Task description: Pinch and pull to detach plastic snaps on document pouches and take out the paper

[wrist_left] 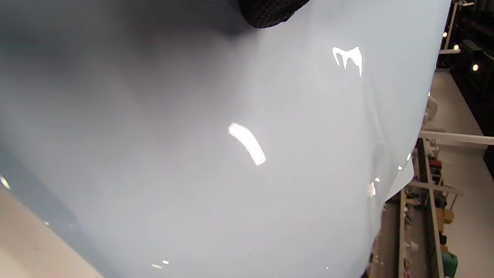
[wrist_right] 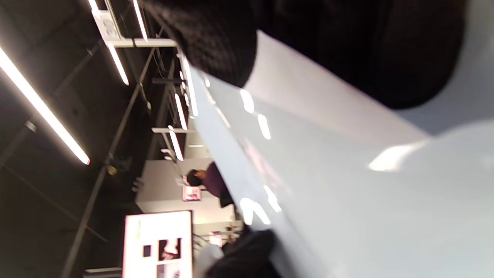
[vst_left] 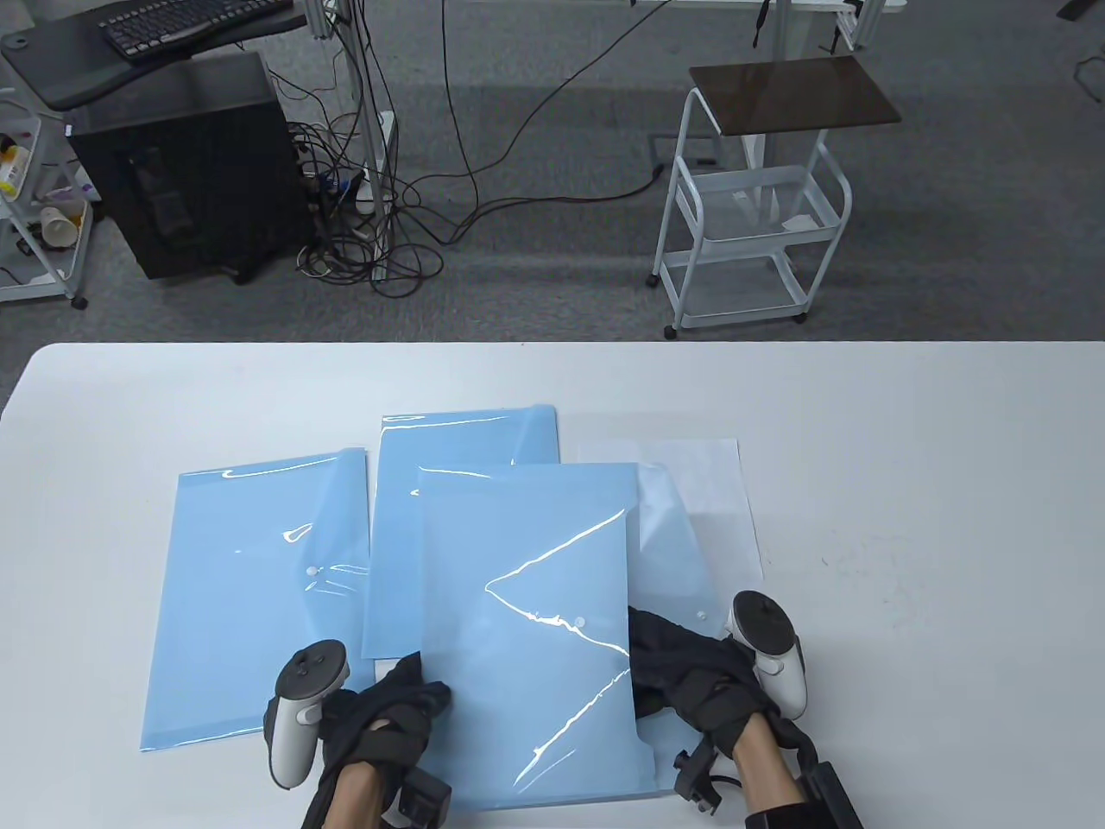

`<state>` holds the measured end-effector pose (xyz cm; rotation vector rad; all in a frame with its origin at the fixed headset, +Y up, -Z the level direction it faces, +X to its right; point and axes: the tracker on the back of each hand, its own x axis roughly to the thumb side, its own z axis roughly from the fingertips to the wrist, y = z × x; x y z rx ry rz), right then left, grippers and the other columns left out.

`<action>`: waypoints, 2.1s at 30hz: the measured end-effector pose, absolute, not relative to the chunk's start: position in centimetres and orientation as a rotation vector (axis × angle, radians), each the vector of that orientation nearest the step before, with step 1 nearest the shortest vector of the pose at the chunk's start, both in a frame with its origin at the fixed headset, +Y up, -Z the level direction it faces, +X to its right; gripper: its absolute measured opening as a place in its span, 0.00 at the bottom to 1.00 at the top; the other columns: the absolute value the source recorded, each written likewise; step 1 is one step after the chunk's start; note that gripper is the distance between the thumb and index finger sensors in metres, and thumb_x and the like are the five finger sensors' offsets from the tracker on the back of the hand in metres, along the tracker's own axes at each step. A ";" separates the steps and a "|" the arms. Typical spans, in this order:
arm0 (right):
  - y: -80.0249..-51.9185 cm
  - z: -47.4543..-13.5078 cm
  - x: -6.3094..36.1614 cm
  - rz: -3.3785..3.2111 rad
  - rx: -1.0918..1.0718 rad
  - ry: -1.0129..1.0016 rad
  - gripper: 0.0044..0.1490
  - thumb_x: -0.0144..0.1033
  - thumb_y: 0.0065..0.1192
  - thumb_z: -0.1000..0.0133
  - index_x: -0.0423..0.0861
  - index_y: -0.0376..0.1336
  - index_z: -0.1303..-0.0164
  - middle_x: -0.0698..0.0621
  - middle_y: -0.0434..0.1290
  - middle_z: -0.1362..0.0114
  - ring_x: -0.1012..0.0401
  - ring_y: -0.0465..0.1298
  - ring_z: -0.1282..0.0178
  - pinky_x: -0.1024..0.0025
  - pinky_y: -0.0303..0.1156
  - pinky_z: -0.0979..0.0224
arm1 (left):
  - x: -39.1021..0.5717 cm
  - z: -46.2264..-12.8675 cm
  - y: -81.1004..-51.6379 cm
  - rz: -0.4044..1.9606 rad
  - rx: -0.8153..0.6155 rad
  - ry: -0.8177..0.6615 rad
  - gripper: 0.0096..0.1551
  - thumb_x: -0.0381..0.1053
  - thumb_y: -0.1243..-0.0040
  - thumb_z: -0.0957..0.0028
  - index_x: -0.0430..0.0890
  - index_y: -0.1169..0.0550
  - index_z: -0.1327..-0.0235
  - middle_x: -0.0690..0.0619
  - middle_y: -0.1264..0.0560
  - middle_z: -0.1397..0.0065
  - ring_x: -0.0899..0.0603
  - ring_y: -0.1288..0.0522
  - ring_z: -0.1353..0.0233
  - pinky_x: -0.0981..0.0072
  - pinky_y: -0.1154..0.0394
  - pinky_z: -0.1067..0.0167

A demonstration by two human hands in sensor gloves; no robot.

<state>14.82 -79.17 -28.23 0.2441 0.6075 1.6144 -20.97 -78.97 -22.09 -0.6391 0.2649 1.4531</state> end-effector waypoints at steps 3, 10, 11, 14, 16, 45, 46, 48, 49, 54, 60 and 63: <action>-78.9 -28.2 14.6 1.694 0.178 0.529 0.38 0.31 0.72 0.45 0.35 0.61 0.26 0.40 0.83 0.38 0.48 0.87 0.51 0.52 0.85 0.54 | -21.0 -22.1 -79.0 1.442 -0.637 0.266 0.28 0.40 0.50 0.37 0.44 0.39 0.23 0.49 0.27 0.26 0.37 0.21 0.32 0.47 0.23 0.36; -77.7 -27.7 14.2 1.891 0.073 0.364 0.33 0.30 0.73 0.45 0.35 0.65 0.31 0.42 0.85 0.45 0.51 0.87 0.59 0.54 0.85 0.60 | -21.3 -22.0 -79.0 1.469 -0.627 0.271 0.27 0.42 0.50 0.36 0.44 0.39 0.23 0.49 0.27 0.26 0.38 0.21 0.32 0.48 0.23 0.37; -77.4 -27.5 14.2 1.964 0.058 0.318 0.32 0.29 0.73 0.46 0.35 0.66 0.31 0.42 0.85 0.45 0.51 0.87 0.60 0.54 0.85 0.61 | -21.3 -22.0 -79.0 1.471 -0.625 0.273 0.27 0.42 0.50 0.36 0.44 0.39 0.23 0.49 0.27 0.26 0.38 0.21 0.33 0.48 0.22 0.37; -76.7 -27.2 14.3 2.114 0.017 0.224 0.32 0.29 0.72 0.46 0.35 0.66 0.32 0.42 0.85 0.46 0.51 0.87 0.61 0.55 0.85 0.62 | -21.6 -21.9 -78.9 1.474 -0.611 0.283 0.27 0.42 0.50 0.36 0.44 0.38 0.24 0.49 0.26 0.26 0.38 0.20 0.33 0.49 0.22 0.38; -76.4 -27.1 14.5 2.130 -0.010 0.199 0.32 0.29 0.71 0.46 0.35 0.66 0.32 0.42 0.84 0.46 0.51 0.87 0.61 0.54 0.85 0.63 | -21.8 -21.8 -78.8 1.478 -0.600 0.294 0.27 0.41 0.50 0.36 0.44 0.38 0.24 0.48 0.26 0.27 0.38 0.19 0.35 0.49 0.21 0.39; -68.1 -27.9 32.1 2.078 -0.404 -0.069 0.29 0.23 0.62 0.45 0.37 0.67 0.32 0.39 0.82 0.43 0.51 0.85 0.62 0.53 0.83 0.62 | -24.1 -21.6 -78.2 1.460 -0.537 0.375 0.26 0.39 0.49 0.39 0.42 0.35 0.26 0.46 0.23 0.32 0.43 0.14 0.48 0.59 0.16 0.52; -67.9 -27.9 32.6 2.074 -0.415 -0.087 0.29 0.23 0.61 0.45 0.37 0.67 0.32 0.40 0.82 0.43 0.51 0.85 0.62 0.53 0.83 0.62 | -24.1 -21.6 -78.1 1.459 -0.538 0.376 0.26 0.39 0.49 0.39 0.42 0.35 0.26 0.46 0.23 0.32 0.44 0.14 0.48 0.59 0.16 0.52; -67.5 -27.9 34.0 2.054 -0.448 -0.141 0.28 0.22 0.61 0.45 0.37 0.67 0.32 0.40 0.82 0.43 0.51 0.84 0.61 0.53 0.83 0.62 | -24.1 -21.6 -78.2 1.460 -0.545 0.379 0.26 0.39 0.49 0.39 0.41 0.35 0.26 0.46 0.23 0.33 0.44 0.14 0.49 0.60 0.16 0.52; -67.4 -28.0 34.6 2.049 -0.463 -0.163 0.28 0.22 0.61 0.45 0.38 0.67 0.32 0.40 0.82 0.42 0.51 0.84 0.61 0.53 0.82 0.62 | -24.1 -21.6 -78.2 1.460 -0.547 0.380 0.26 0.39 0.49 0.39 0.41 0.35 0.26 0.46 0.23 0.33 0.44 0.13 0.49 0.60 0.16 0.52; -67.0 -28.2 37.5 2.054 -0.547 -0.234 0.28 0.22 0.60 0.44 0.40 0.67 0.32 0.41 0.81 0.41 0.51 0.84 0.61 0.54 0.82 0.61 | -24.1 -21.5 -78.2 1.465 -0.557 0.389 0.27 0.39 0.49 0.39 0.41 0.35 0.26 0.46 0.23 0.33 0.45 0.13 0.50 0.61 0.15 0.53; -68.7 -29.1 38.1 2.089 -0.545 -0.174 0.28 0.22 0.60 0.44 0.40 0.67 0.31 0.41 0.81 0.41 0.51 0.84 0.61 0.54 0.82 0.62 | -24.1 -21.5 -78.2 1.495 -0.574 0.387 0.27 0.39 0.49 0.39 0.41 0.35 0.26 0.46 0.23 0.33 0.45 0.13 0.51 0.61 0.15 0.54; -70.0 -29.9 37.3 2.086 -0.536 -0.135 0.28 0.22 0.60 0.44 0.40 0.67 0.31 0.41 0.81 0.41 0.51 0.84 0.62 0.53 0.82 0.62 | -24.2 -21.5 -78.2 1.500 -0.578 0.390 0.27 0.39 0.49 0.39 0.40 0.35 0.26 0.46 0.22 0.33 0.46 0.13 0.51 0.61 0.15 0.54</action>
